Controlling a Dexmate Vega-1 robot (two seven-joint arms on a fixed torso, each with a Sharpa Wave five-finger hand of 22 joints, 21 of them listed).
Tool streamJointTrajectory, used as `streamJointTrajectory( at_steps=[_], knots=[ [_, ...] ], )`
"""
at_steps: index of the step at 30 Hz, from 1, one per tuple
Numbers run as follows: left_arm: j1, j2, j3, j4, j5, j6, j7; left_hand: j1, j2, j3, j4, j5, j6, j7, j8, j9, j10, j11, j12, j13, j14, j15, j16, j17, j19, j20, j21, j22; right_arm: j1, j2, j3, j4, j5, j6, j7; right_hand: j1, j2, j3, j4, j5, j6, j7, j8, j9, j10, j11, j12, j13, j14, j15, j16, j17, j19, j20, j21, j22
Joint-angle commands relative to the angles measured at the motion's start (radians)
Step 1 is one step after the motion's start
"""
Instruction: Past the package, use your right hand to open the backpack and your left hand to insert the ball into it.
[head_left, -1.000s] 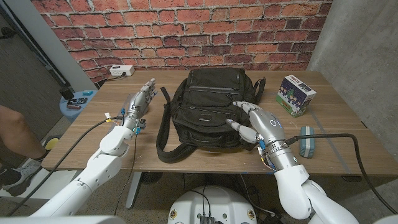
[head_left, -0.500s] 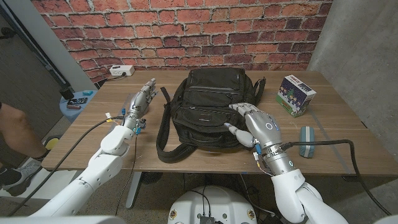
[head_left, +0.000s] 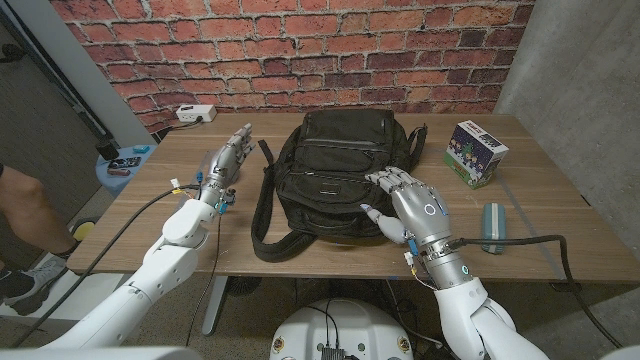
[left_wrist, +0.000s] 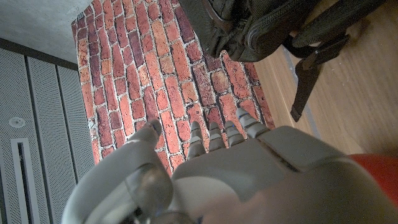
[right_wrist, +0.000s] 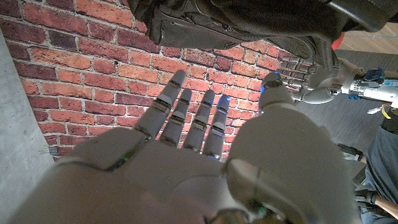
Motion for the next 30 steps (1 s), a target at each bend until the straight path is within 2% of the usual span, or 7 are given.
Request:
streamJointTrajectory(
  at_steps=[1,12,30],
  knots=[
    [-0.007,0.005,0.006,-0.012,0.008,0.013,0.003,-0.004,-0.001,0.008,-0.003,-0.003,0.009,-0.002,0.002,0.006,0.010,0.000,0.002,0.002,0.006,0.006,-0.001,0.003,0.008,0.002,-0.005,0.002,0.008,-0.017,0.003,0.045,-0.030,0.008,-0.035,0.012,-0.006,0.004,0.003,0.007,0.003,-0.008,0.003,0.001,0.004,-0.010,0.001,0.000,-0.004,-0.114,-0.003,0.006,-0.016,-0.028,-0.006,0.001],
    [0.018,0.013,-0.002,-0.047,0.018,0.025,0.036,-0.007,-0.001,0.009,-0.003,-0.003,0.009,-0.002,0.002,0.006,0.009,-0.002,0.001,0.002,0.008,0.006,-0.001,0.003,0.009,0.001,-0.006,0.002,0.028,-0.040,0.007,0.087,-0.030,0.028,-0.072,0.023,-0.014,0.008,0.003,0.013,0.024,-0.019,0.008,0.000,0.023,-0.021,0.001,-0.002,0.007,-0.128,-0.002,0.009,-0.021,-0.026,-0.007,0.001],
    [0.013,0.004,0.005,-0.037,0.016,0.020,0.027,-0.012,-0.002,0.012,-0.006,-0.003,0.013,-0.003,0.003,0.006,0.016,-0.005,0.003,0.002,0.011,0.007,-0.001,0.003,0.011,0.001,-0.008,0.002,0.065,-0.027,-0.035,0.153,-0.059,0.018,-0.130,0.031,-0.023,0.015,0.010,0.025,0.085,-0.035,0.025,-0.002,0.081,-0.035,0.010,-0.004,0.048,-0.149,0.010,0.018,-0.008,-0.033,-0.004,0.001]
  ],
)
